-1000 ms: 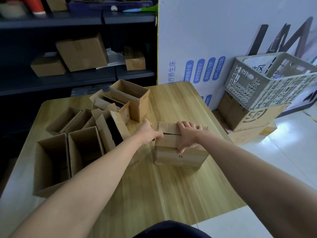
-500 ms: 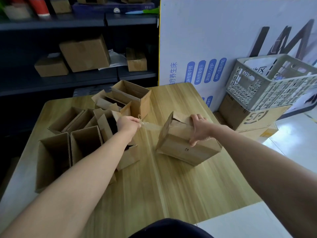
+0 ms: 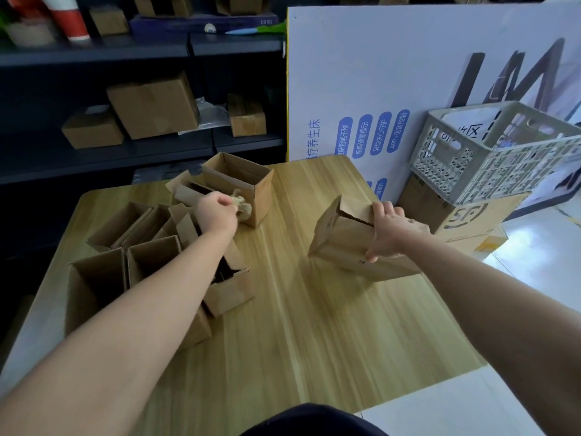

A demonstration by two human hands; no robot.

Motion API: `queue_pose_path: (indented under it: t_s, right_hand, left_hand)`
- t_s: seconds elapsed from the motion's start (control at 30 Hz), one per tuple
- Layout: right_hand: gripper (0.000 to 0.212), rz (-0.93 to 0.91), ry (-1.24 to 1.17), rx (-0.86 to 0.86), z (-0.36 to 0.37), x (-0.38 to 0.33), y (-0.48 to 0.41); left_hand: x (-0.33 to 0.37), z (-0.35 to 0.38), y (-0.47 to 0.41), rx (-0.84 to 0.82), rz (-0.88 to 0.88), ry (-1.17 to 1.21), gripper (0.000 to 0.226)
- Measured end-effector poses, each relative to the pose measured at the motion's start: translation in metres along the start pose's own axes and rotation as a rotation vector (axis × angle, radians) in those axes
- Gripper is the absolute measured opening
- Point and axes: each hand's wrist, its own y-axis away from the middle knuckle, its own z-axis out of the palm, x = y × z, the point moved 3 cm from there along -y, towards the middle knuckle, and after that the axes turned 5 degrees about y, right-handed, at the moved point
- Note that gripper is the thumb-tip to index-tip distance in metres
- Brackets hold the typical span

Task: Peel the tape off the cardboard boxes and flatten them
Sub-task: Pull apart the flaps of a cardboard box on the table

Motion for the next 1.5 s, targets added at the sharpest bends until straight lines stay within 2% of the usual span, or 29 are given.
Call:
queue_pose_path:
  t_s: [0.17,0.27,0.57,0.8,0.93,1.1,1.23,1.37,1.5]
  right_hand:
    - [0.116,-0.037,0.033,0.097,0.0,-0.027,-0.007]
    - [0.116,-0.029,0.034,0.111,0.004,-0.027,-0.008]
    - [0.113,-0.075,0.052,0.109,0.012,-0.019,-0.006]
    - [0.116,-0.144,0.085,0.124,0.021,-0.016,-0.004]
    - [0.115,-0.19,0.104,0.154,0.024,-0.018,-0.007]
    - [0.118,-0.245,0.126,0.173,0.028,-0.024,-0.009]
    - [0.116,-0.313,0.167,0.148,0.031,-0.035,-0.008]
    - [0.117,-0.338,0.191,0.136,0.033,-0.045,-0.008]
    - [0.115,-0.332,0.196,0.12,0.031,-0.047,-0.008]
  left_hand:
    - [0.006,0.04,0.029,-0.208,0.246,-0.181,0.006]
    - [-0.005,0.056,0.046,-0.387,0.321,-0.286,0.011]
    - [-0.064,0.106,0.092,-0.677,0.168,-0.44,0.02]
    - [-0.106,0.124,0.12,-0.867,0.075,-0.611,0.039]
    - [-0.125,0.128,0.124,-0.868,0.015,-0.633,0.035]
    - [-0.135,0.125,0.115,-0.748,-0.054,-0.557,0.02]
    - [-0.141,0.122,0.119,-0.654,-0.087,-0.498,0.048]
    - [-0.143,0.119,0.12,-0.711,-0.043,-0.581,0.022]
    - [-0.136,0.113,0.119,-0.832,-0.063,-0.602,0.03]
